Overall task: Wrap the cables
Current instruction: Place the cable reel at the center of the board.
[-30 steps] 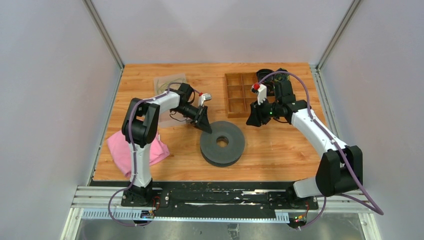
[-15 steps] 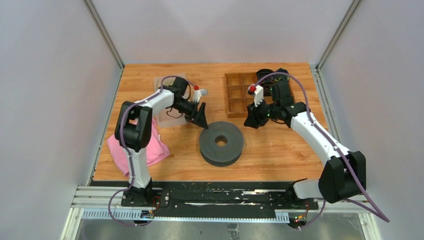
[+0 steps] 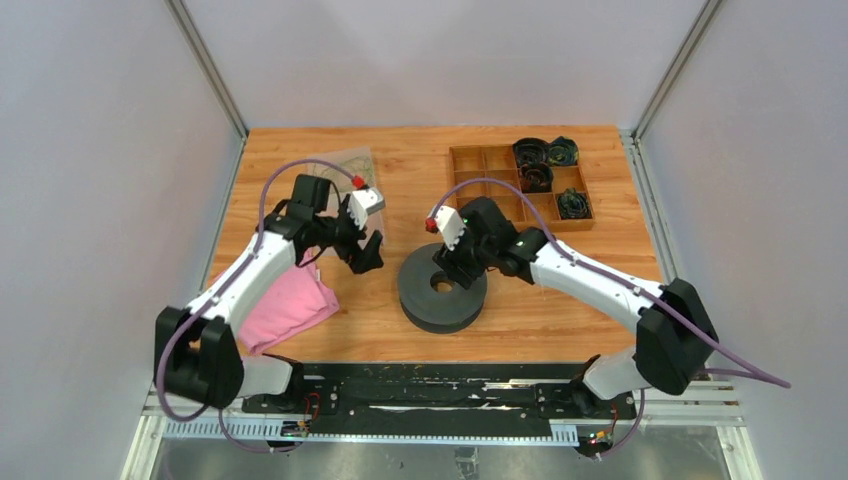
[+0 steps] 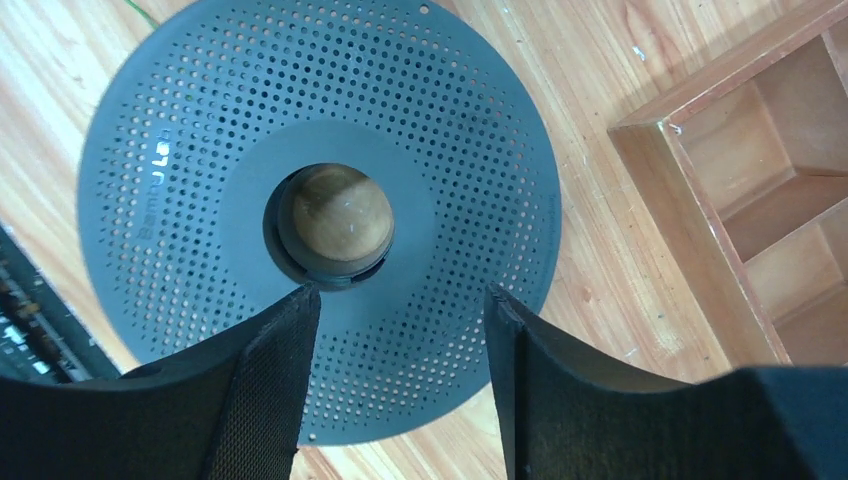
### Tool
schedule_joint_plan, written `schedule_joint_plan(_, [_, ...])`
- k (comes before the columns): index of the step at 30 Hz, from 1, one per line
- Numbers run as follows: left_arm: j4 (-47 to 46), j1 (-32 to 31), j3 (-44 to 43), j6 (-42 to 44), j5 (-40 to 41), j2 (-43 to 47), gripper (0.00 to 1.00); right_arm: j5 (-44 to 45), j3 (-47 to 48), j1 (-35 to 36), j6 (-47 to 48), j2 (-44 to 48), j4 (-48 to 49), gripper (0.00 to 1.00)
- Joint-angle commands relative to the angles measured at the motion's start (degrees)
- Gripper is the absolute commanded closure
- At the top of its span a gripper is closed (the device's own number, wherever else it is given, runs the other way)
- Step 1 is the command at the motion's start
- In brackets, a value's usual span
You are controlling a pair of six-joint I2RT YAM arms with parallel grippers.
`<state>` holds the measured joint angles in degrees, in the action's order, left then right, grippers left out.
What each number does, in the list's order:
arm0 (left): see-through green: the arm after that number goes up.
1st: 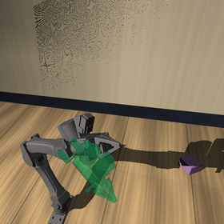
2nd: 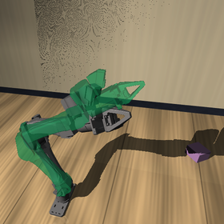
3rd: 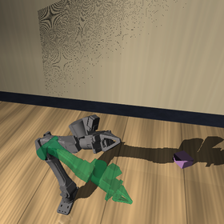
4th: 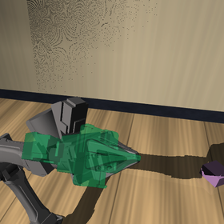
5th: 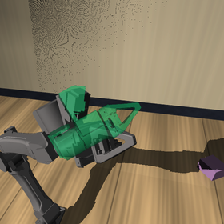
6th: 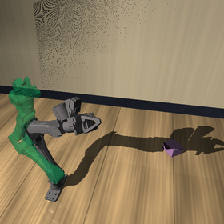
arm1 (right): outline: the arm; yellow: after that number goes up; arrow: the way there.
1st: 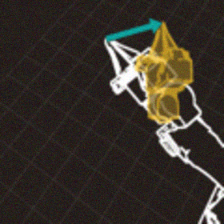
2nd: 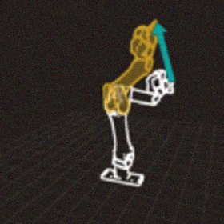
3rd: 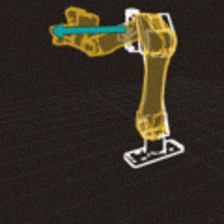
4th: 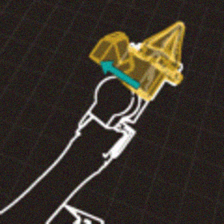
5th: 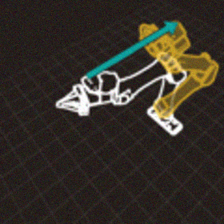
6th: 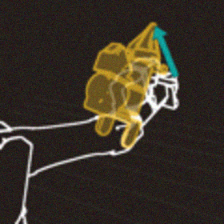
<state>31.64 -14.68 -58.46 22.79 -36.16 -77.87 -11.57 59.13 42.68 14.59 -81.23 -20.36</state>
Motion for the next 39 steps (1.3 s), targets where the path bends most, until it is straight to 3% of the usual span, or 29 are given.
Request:
schedule_joint_plan(1, [-6.46, 0.22, 10.05, 11.44, 4.55, 10.56, 0.08, 14.51, 0.04, 4.8, 0.9, -4.17, 2.4, 0.39])
schedule_joint_plan(7, [-8.07, 0.17, 14.41, 14.89, 6.45, 15.28, 0.08, 23.89, 0.64, 7.86, 3.39, -8.56, 2.75, 0.39])
schedule_joint_plan(14, [-2.81, -0.06, 16.18, 27.49, -0.1, 11.8, 0.15, 29.34, -0.78, 7.69, 6.98, -7.12, 2.68, 0.39])
schedule_joint_plan(22, [-1.76, -9.69, 17.17, 38.49, 1.62, 9.2, 0.33, 20.89, -5.16, 3.87, 14.99, -2.67, 4.85, 0.39])
schedule_joint_plan(25, [-1.65, -12.97, 17.47, 40.58, 1.31, 7.97, 0.34, 17.49, -6.22, 1.86, 17.88, -1.48, 5.15, 0.39])
schedule_joint_plan(30, [-1.49, -17.93, 19.24, 42.64, 3.94, 6.32, 0.34, 12.7, -6.7, -1.26, 18.76, 0.34, 4.09, 0.39])
schedule_joint_plan(39, [-3.52, -23.9, 18.81, 40.88, 9.19, 0.44, 0.52, 10.43, -6.18, -2.08, 16.44, 3.83, 1.97, 0.39])
